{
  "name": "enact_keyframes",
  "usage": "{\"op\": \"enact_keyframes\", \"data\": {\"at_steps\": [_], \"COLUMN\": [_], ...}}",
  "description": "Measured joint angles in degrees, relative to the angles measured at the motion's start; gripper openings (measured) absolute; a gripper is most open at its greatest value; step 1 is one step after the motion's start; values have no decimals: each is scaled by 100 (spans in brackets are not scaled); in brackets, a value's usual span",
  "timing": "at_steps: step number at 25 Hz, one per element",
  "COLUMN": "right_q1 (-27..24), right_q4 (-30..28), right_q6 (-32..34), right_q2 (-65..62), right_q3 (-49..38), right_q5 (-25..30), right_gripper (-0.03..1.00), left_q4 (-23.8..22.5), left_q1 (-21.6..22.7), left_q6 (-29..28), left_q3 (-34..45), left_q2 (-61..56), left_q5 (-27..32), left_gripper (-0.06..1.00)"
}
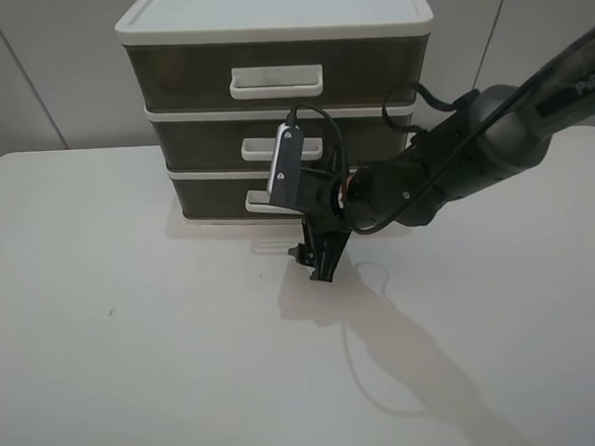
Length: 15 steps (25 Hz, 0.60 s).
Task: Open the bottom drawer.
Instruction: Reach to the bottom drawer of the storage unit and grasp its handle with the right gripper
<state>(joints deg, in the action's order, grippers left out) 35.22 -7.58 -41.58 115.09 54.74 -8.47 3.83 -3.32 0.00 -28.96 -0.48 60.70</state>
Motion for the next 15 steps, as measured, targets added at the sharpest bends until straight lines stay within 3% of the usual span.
{"op": "enact_keyframes", "data": {"at_steps": [15], "right_q1": [0], "right_q4": [3], "right_q6": [0], "right_q2": [278], "right_q3": [5], "right_q5": [-268], "right_gripper": [79], "left_q4": [0], "left_q1": [0], "left_q6": [0], "left_q3": [0], "left_q2": [0], "left_q5": [0], "left_gripper": [74]}}
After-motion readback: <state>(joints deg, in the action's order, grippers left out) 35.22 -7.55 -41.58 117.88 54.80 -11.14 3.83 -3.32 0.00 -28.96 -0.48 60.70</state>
